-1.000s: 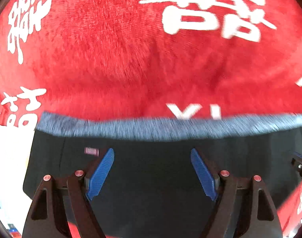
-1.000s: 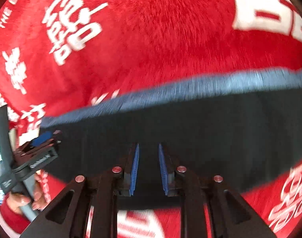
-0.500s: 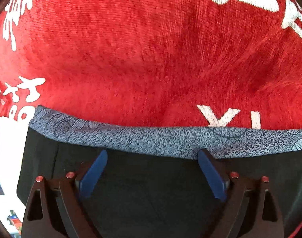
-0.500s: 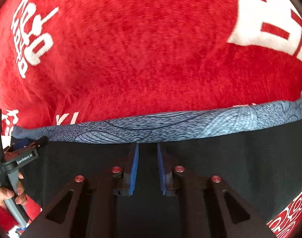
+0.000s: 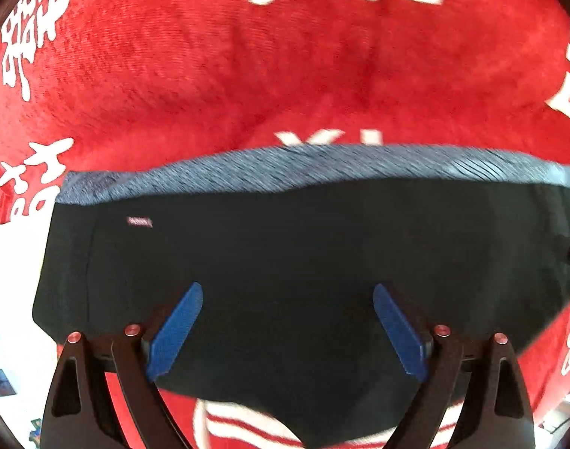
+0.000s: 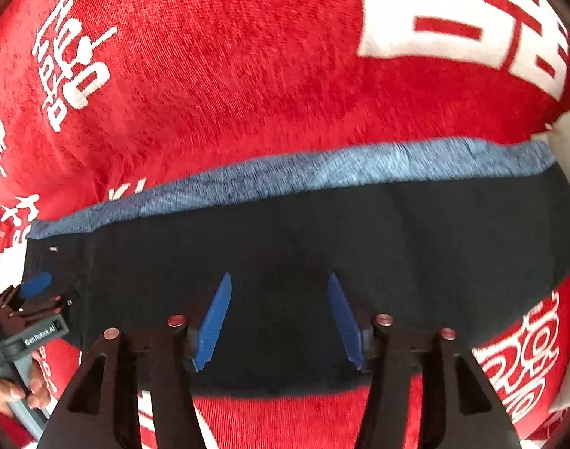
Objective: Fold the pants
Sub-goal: 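Release the trousers and smooth them flat with both tools, then grasp one end of the trouser strip with the right tool and fold it over, then lay the folded end down and open the right tool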
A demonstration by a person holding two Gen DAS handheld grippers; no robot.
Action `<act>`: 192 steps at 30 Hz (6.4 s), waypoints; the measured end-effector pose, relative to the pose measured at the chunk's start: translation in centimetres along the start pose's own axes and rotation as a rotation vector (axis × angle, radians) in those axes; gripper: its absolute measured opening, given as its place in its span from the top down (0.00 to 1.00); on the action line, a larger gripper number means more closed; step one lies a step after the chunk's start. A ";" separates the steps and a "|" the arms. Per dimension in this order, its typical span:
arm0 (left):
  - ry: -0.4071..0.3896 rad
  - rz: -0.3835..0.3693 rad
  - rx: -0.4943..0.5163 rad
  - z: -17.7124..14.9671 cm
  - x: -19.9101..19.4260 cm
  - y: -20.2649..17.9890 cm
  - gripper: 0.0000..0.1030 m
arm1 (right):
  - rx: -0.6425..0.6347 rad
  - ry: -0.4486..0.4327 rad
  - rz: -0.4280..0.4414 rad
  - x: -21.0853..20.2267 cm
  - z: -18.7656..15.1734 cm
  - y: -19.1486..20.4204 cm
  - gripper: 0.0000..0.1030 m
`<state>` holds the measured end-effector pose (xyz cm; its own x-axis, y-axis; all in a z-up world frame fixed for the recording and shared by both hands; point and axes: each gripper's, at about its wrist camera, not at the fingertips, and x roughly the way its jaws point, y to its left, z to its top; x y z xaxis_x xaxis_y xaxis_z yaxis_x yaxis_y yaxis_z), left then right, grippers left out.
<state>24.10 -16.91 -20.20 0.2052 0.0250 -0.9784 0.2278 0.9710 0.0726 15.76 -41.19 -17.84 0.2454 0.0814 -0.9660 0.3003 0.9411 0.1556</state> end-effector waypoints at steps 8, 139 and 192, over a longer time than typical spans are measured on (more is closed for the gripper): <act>0.033 -0.049 0.022 -3.1 -1.4 -3.8 0.09 | 0.019 0.048 -0.023 -0.7 -3.2 -0.6 0.40; -0.109 -0.035 -0.088 -1.8 -0.7 5.1 0.31 | -0.535 -0.142 -0.202 1.6 -8.6 12.3 0.84; -0.072 -0.265 0.066 -3.5 -5.8 -3.6 0.41 | 0.039 -0.080 0.094 -5.2 -2.0 -7.3 0.59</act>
<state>18.78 -19.69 -15.44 0.1965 -0.2470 -0.9489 0.3435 0.9238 -0.1693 10.48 -47.85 -14.31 0.3461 0.1409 -0.9276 0.3076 0.9169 0.2541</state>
